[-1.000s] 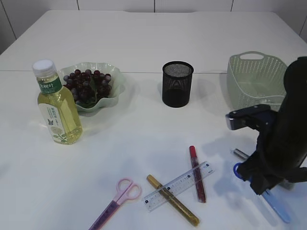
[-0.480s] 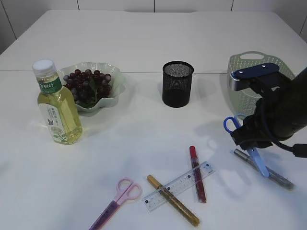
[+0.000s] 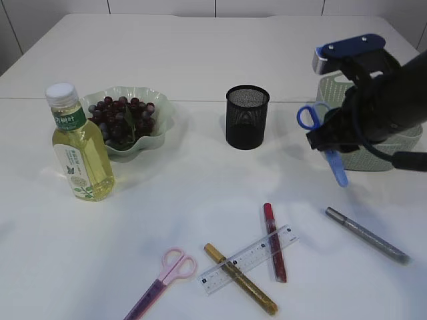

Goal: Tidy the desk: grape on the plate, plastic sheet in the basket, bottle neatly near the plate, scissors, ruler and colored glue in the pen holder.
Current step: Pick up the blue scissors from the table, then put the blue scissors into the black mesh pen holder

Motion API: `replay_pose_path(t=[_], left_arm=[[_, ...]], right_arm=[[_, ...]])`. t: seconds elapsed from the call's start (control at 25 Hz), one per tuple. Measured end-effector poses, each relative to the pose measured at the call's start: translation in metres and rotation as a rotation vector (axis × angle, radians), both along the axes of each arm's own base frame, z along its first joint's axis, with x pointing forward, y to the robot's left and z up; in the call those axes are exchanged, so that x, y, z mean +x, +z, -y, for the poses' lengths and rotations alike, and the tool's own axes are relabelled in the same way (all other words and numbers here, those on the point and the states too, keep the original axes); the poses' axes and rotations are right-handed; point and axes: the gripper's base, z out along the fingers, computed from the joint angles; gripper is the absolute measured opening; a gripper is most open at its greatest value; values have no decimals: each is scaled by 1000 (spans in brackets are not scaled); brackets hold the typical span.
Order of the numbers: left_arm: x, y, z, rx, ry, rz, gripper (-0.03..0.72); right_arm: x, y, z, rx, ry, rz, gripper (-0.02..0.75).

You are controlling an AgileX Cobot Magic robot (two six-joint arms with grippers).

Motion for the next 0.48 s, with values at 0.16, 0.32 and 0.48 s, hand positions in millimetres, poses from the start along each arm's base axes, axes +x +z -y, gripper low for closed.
replay_pose_path(t=[0.16, 0.32, 0.48], left_arm=[[0, 0, 0, -1, 1, 4, 425], [0, 0, 0, -1, 1, 4, 425], [0, 0, 0, -1, 1, 4, 425]], right_arm=[[17, 14, -4, 20, 4, 119, 188], [29, 17, -8, 46, -1, 224, 188], [40, 14, -21, 61, 25, 327, 188]])
